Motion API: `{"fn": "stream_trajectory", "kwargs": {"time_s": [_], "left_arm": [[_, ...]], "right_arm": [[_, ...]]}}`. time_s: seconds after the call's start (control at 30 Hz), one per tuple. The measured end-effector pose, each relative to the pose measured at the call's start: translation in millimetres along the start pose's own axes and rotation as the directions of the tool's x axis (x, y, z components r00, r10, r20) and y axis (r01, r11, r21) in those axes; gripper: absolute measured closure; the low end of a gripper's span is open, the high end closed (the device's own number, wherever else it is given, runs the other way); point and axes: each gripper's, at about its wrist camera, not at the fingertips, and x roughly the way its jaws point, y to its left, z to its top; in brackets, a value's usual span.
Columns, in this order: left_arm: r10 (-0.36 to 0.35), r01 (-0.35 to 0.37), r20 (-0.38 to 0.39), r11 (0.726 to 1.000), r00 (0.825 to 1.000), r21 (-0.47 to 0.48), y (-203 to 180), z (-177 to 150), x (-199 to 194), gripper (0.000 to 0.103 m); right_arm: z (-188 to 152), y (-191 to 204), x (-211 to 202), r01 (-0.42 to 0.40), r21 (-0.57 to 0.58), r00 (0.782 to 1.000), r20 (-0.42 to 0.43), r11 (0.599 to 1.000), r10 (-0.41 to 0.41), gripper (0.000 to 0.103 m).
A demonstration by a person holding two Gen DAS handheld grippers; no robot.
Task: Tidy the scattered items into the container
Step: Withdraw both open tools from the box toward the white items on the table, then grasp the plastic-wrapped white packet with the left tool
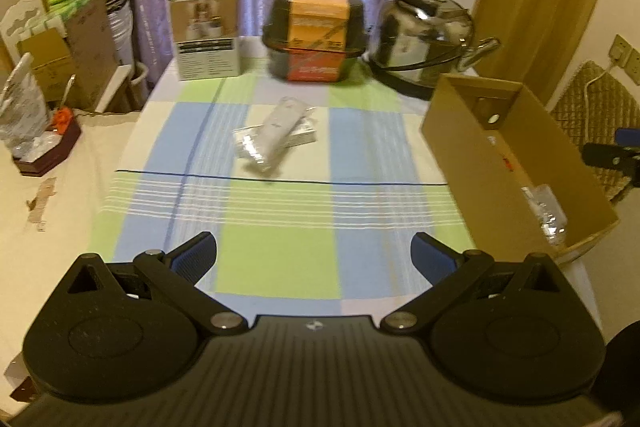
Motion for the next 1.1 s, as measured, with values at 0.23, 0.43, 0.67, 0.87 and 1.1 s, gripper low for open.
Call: {"fn": "stream_trajectory", "kwargs": {"time_s": [0.23,0.43,0.67,0.87,1.1], "left_arm": [[0.029,-0.029,0.005,0.999,1.0,0.016,27.5,-0.6,-1.8,0.001],[0.034,-0.036,0.024,0.995,0.999,0.096,40.8,6.1,9.6,0.001],[0.038,-0.045,0.036,0.968,0.999,0.248,50.2,14.3,40.0,0.001],[0.02,-0.028,0.03,0.945,0.999,0.326,58.1,30.4,82.7,0.002],[-0.03,0.011,0.041,0.917,0.999,0.399,61.1,45.4,141.9,0.004]], "right_arm": [[8.0,37.1,11.0,-0.074,-0.022,0.997,-0.014,0.997,0.074,0.0],[14.8,68.2,29.3,-0.14,-0.021,0.99,-0.033,0.99,0.14,0.0],[14.9,94.9,67.0,-0.177,-0.039,0.982,-0.07,0.983,0.174,0.0],[11.7,105.9,115.4,-0.182,-0.043,0.978,-0.116,0.982,0.176,0.0],[17.0,106.7,177.9,-0.193,-0.072,0.97,-0.163,0.978,0.18,0.0]]}}
